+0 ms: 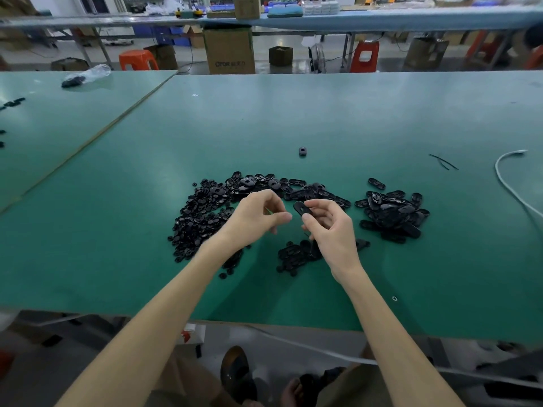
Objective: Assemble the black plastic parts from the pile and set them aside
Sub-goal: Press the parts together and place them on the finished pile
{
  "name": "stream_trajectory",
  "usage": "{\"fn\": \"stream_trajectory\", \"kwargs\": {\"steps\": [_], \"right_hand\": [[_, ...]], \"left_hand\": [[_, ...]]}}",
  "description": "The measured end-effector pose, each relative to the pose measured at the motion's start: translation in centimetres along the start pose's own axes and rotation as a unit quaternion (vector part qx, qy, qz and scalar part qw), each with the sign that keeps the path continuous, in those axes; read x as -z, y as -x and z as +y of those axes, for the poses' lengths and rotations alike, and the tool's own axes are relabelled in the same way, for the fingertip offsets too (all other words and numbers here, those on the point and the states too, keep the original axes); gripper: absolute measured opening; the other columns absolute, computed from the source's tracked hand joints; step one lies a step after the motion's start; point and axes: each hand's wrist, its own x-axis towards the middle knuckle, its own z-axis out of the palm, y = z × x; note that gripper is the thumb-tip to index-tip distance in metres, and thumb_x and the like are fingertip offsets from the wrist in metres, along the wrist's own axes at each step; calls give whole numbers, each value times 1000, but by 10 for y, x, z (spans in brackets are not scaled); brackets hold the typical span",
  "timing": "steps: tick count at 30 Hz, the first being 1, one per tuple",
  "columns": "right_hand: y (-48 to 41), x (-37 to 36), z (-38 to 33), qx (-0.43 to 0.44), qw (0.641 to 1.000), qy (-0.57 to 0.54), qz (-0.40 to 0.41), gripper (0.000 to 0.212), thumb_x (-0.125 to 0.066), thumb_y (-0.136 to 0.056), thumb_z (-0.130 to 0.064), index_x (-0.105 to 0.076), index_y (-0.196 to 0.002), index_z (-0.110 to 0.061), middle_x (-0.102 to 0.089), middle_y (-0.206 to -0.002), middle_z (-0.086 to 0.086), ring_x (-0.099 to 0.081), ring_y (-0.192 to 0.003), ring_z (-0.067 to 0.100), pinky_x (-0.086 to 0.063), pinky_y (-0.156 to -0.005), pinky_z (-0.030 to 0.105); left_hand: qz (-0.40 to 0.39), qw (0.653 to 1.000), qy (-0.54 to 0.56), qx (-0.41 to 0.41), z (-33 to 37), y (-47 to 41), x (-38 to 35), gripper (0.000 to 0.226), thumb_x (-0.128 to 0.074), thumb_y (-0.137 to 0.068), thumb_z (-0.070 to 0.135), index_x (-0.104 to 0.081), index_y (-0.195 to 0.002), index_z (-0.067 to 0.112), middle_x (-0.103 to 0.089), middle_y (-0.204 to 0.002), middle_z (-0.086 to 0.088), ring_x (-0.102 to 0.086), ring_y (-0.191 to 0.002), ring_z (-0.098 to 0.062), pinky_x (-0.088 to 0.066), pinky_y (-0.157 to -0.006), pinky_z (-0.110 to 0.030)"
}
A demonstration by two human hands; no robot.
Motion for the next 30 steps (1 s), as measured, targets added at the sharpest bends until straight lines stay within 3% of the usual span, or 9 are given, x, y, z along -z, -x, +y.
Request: {"fn": "stream_trajectory", "kwargs": {"steps": [4, 11, 19, 26, 30], "right_hand": [[-1, 0, 0, 4, 1000, 9, -1, 25, -75, -92, -13, -71, -107, -33, -73, -100, -6, -70, -90, 16, -59, -82, 38], [-1, 0, -1, -1, 1000, -9, 14, 25, -74, -93, -10, -70, -108, -29, -74, -91, -4, -70, -79, 16, -54, -68, 28], [0, 0, -2, 0, 1000, -2, 8, 25, -75, -93, -10, -70, -108, -29, -73, -97, 0, -71, -88, 26, -55, -72, 31], [1, 0, -3, -3, 1000, 2, 6, 25, -74, -93, -9, -70, -110, -27, -73, -98, -1, -72, -86, 23, -55, -74, 31], [2, 1, -4, -6, 1000, -2, 8, 24, -74, -93, -7, -71, -108, -26, -73, -96, 0, -73, -82, 21, -55, -71, 31]], "left_hand": [[77, 968, 238, 39, -1, 1, -30, 14, -76, -93, 13, -64, -96, 7, -69, -70, 1, -61, -57, -9, -44, -54, -20], [119, 932, 342, 20, -9, 4, -51, 14, -78, -90, 9, -71, -101, 8, -73, -85, -5, -65, -70, -14, -50, -66, -23], [104, 916, 389, 3, -16, 8, -50, 22, -83, -81, 23, -75, -101, 16, -75, -92, -8, -67, -74, -17, -52, -75, -28], [118, 924, 363, -13, -19, 8, -51, 14, -76, -93, 12, -77, -107, 12, -78, -99, -10, -69, -80, -16, -51, -71, -24], [132, 921, 367, -12, -19, 8, -53, 9, -76, -93, 11, -75, -102, 12, -77, -94, -8, -69, -78, -17, -50, -67, -22]]}}
